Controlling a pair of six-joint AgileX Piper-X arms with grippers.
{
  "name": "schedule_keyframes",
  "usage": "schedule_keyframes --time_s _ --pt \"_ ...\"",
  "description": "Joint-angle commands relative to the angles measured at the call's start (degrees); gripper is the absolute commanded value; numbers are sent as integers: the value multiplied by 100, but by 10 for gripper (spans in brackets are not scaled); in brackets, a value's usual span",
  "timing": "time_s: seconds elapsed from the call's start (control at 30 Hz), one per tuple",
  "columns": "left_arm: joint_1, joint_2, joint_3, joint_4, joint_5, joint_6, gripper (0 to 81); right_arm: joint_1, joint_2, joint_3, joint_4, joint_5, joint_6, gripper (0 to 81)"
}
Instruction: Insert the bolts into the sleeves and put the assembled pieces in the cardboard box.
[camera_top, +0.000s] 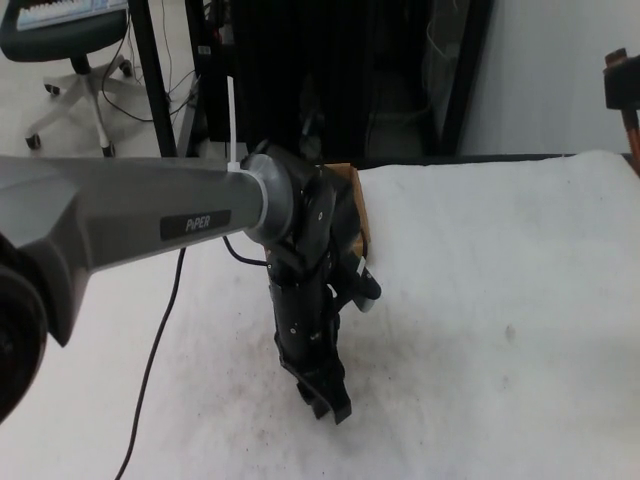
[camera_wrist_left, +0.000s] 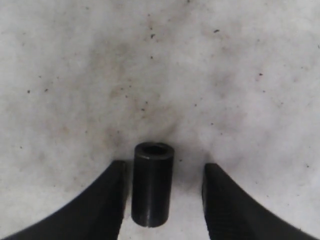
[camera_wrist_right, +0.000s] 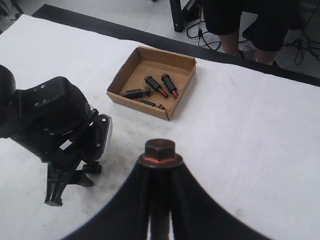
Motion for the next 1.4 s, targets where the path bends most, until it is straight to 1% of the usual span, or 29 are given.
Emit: schedule_keyframes --time_s 0.0,0.1,0.13,0.2,0.23,0.3,0.33,0.47,0.53,0.67,0.73,0.77,0.83,0.87,0.93,1.03,1.17,1.3,1.37 --pt "21 52 37 209 -347 4 459 19 -61 -22 65 -43 -55 8" --pt "21 52 37 164 -348 4 450 19 -61 -22 113 -43 -55 8" --pt "21 52 37 136 -369 4 422 19 -61 -22 113 -43 -65 8" --pt "21 52 37 81 -425 4 322 19 -61 -22 113 -43 -96 8" --pt "21 52 37 74 -425 16 243 19 -61 -22 113 -43 -96 8" --pt "21 52 37 75 -425 232 55 19 -61 -22 113 -43 -96 8" --pt "21 52 37 75 -425 326 4 19 -61 -22 113 -43 -96 8" --pt "21 52 37 -144 -366 377 3 19 -61 -22 113 -54 -109 8" --pt "21 39 37 -261 -26 224 3 19 -61 -22 113 -64 -109 8" --pt "92 -134 37 -658 1158 -456 3 19 -61 -22 35 -159 -109 8" --pt "160 -315 51 -992 1945 -877 3 19 -61 -22 -174 -477 -43 8" --pt "189 -423 53 -1146 2174 -1008 0 19 -61 -22 -391 -760 107 8" --pt "226 -684 51 -1404 2523 -1149 3 19 -83 -22 -1079 -1434 463 8" --pt "242 -795 51 -1487 2593 -1199 3 19 -79 -22 -1408 -1645 688 8" --pt "240 -1097 51 -1638 2815 -1213 3 19 -79 49 -2322 -1943 1379 8" --pt "240 -1548 177 -2035 3353 -1316 3 19 -79 372 -3588 -2184 2363 8" --pt "240 -2303 941 -3438 3531 -2186 3 173 -79 1153 -5367 -2185 3321 8" --pt "240 -3114 2219 -5376 3530 -3089 3 439 -79 2131 -7338 -2098 4349 8" --pt "240 -3488 2967 -6532 3530 -3616 3 607 -79 2558 -8295 -2017 4680 8"
